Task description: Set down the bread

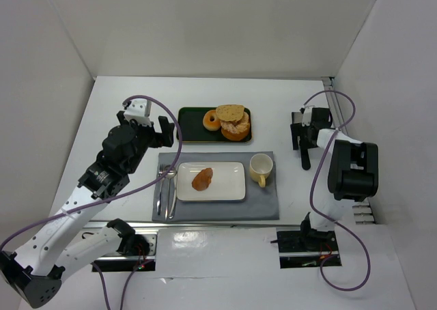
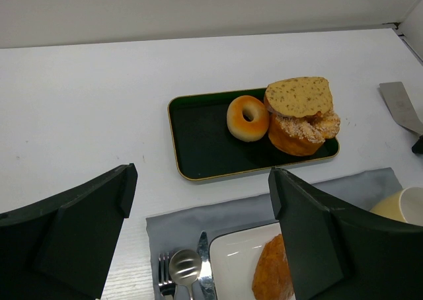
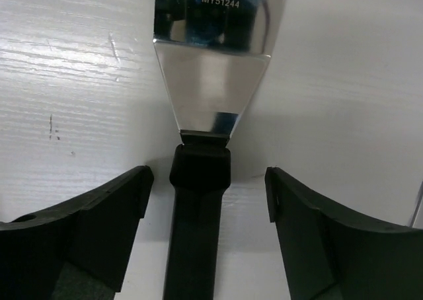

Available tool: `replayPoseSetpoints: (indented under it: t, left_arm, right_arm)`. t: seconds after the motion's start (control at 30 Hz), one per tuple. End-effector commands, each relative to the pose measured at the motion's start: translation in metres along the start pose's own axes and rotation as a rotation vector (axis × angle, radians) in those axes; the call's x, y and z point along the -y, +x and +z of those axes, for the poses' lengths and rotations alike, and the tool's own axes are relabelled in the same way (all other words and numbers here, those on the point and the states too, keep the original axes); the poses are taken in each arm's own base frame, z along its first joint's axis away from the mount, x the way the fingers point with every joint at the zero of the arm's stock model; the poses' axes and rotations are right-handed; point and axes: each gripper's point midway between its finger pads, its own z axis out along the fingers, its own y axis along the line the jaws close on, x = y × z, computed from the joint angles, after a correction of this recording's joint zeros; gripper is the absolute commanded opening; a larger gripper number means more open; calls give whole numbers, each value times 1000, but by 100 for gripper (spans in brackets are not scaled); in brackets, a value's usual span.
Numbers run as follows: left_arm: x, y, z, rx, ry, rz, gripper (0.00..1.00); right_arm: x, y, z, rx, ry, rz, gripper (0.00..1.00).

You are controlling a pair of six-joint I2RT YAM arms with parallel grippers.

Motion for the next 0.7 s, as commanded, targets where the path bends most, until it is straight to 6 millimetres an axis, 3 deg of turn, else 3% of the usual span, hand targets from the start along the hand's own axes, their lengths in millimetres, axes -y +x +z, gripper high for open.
replayPoseSetpoints:
  t: [0.0,0.07,0.1,0.2,0.47,0.57,0.67]
  left_arm:
    - [5,-18,-3,67,24,-31,100]
    - [5,-18,-3,67,24,-31,100]
    - [5,-18,-3,67,24,-31,100]
    - [5,-18,-3,67,24,-31,100]
    - [5,-18,-3,67,24,-31,100]
    - [5,-18,-3,67,24,-22,100]
    - [7,-15,-1,57,33,-19,100]
  right_arm:
    - [5,-21,-14,55,-25,8,88]
    - [4,-24,-20,68,-48,14,100]
    - [6,-24,-24,72,-54,24,100]
    - [6,-50,-49,148,-67,30,100]
    - [-7,-119,-131,350,-153,230,100]
    - [-7,-126,-142,383,-153,282,100]
    - [-11,-124,-141,443,-153,275,100]
